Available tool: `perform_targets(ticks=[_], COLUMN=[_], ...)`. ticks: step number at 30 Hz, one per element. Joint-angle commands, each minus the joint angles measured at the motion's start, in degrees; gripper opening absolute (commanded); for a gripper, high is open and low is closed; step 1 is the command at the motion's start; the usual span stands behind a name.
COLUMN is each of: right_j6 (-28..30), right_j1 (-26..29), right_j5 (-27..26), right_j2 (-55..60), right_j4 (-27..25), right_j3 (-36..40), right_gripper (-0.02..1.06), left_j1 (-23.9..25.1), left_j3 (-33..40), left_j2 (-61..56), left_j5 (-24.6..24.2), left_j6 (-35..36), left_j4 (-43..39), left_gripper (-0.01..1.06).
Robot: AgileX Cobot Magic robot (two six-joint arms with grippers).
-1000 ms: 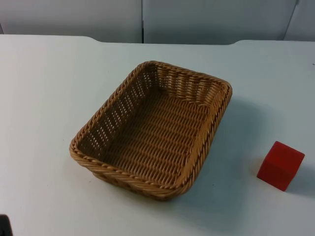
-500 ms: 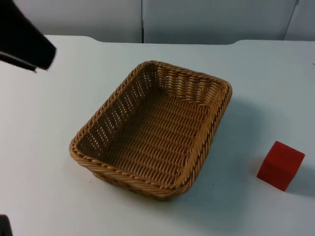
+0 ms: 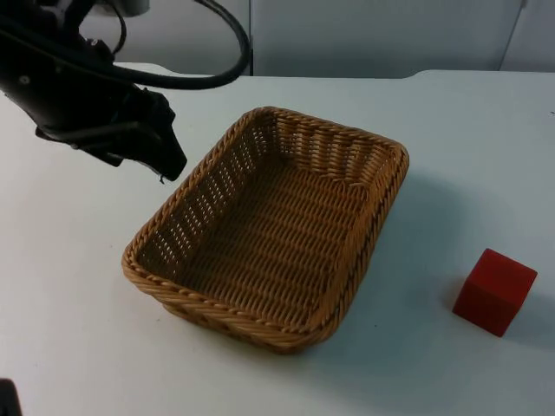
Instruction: Pick up the basket with the left hand and place the cube into the basket with the right hand.
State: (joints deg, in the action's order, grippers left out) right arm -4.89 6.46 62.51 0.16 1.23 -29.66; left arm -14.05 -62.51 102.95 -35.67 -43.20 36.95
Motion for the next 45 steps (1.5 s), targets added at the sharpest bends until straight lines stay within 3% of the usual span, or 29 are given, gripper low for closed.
perform_targets(ticks=[1, 9, 21, 25, 29, 30, 31, 33, 37, 40, 45], right_j6=[0.3, 0.3, 0.4, 0.4, 0.4, 0.4, 0.4, 0.4, 0.4, 0.4, 0.4], right_j1=[0.4, 0.4, 0.4, 0.4, 0.4, 0.4, 0.4, 0.4, 0.4, 0.4, 0.4], right_j5=[-0.6, -0.6, -0.7, -0.7, -0.7, -0.7, -0.7, -0.7, -0.7, -0.7, -0.7], right_j2=[-0.2, -0.2, -0.2, -0.2, -0.2, -0.2, -0.2, -0.2, -0.2, -0.2, -0.2], right_j4=[-0.3, -0.3, -0.3, -0.3, -0.3, -0.3, -0.3, -0.3, -0.3, -0.3, -0.3], right_j3=[0.3, 0.3, 0.3, 0.3, 0.3, 0.3, 0.3, 0.3, 0.3, 0.3, 0.3], right_gripper=[0.00, 0.00, 0.00, 0.00, 0.00, 0.00, 0.00, 0.00, 0.00, 0.00, 0.00], left_j1=[-0.4, -0.4, -0.4, -0.4, -0.4, -0.4, -0.4, -0.3, -0.2, 0.3, 1.5], left_j3=[-1.5, -3.7, -3.7, -3.7, -3.7, -3.7, -3.7, -3.7, -4.6, -6.6, -8.1], left_j2=[1.7, 6.7, 13.5, 14.9, 16.3, 16.3, 16.3, 16.3, 16.3, 16.0, 14.2], left_j5=[1.4, 1.4, 1.3, 2.5, 5.3, 5.3, 6.0, 6.4, 5.3, 0.7, -2.5], left_j6=[-0.3, -0.4, -7.6, -7.6, -7.6, -7.6, -7.6, -7.6, -7.3, -6.3, -5.4], left_j4=[0.3, 3.1, 12.3, 12.3, 12.3, 12.3, 12.3, 12.3, 12.2, 12.2, 12.2], left_gripper=[0.69, 0.69, 0.69, 0.62, 0.32, 0.32, 0.16, 0.00, 0.00, 0.00, 0.00])
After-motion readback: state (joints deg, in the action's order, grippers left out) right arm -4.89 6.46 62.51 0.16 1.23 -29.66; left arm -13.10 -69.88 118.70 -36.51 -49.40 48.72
